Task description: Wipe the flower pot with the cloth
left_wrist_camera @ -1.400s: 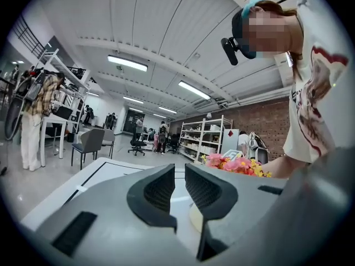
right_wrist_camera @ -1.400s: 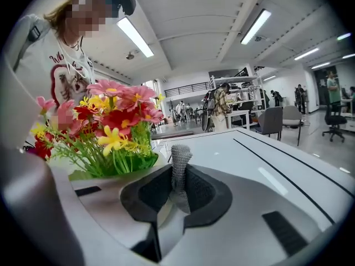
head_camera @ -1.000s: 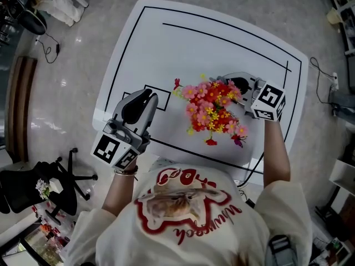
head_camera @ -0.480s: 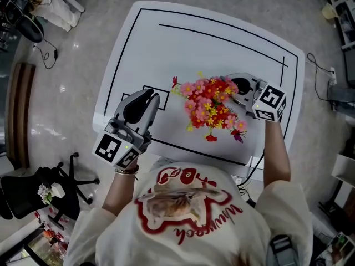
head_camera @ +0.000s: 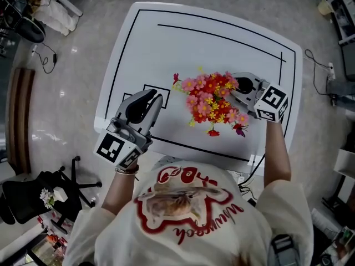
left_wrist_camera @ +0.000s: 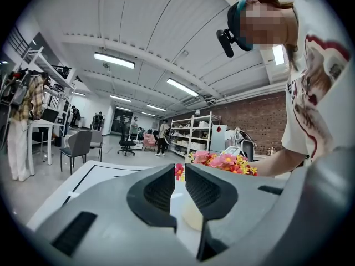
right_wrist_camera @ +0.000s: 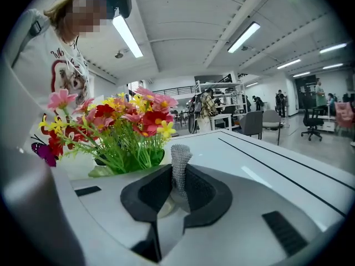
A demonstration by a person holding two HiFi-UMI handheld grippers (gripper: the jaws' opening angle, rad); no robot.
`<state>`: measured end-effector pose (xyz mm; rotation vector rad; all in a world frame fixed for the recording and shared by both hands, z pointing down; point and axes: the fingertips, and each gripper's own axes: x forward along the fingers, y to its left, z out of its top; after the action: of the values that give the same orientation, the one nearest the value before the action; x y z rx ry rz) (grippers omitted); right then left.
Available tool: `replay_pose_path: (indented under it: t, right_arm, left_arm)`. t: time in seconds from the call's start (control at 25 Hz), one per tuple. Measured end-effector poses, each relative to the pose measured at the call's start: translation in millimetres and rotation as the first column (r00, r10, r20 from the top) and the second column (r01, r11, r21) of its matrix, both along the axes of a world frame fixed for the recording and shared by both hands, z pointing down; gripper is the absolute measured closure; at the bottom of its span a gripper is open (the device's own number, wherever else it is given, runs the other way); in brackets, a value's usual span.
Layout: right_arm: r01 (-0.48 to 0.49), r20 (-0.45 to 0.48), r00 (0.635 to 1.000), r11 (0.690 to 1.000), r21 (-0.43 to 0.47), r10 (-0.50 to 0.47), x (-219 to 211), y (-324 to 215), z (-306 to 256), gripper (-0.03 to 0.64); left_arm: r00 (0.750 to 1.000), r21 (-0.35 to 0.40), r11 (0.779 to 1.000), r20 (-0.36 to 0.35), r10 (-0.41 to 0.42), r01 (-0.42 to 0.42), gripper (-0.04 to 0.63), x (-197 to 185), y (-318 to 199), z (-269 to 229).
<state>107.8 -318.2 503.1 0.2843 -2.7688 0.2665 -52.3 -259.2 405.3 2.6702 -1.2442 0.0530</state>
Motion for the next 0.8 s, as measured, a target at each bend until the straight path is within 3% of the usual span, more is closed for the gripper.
replay_pose_path:
  t: [0.8]
  right_arm:
    - [-0.108, 0.006, 0.994, 0.993, 0.038, 0.108, 16.5, 17.8, -6.1, 0.563]
  left_arm:
    - [0.998, -0.007, 0.998, -0.037, 0.057, -0.058, 0.534, 6.1, 11.2, 1.1]
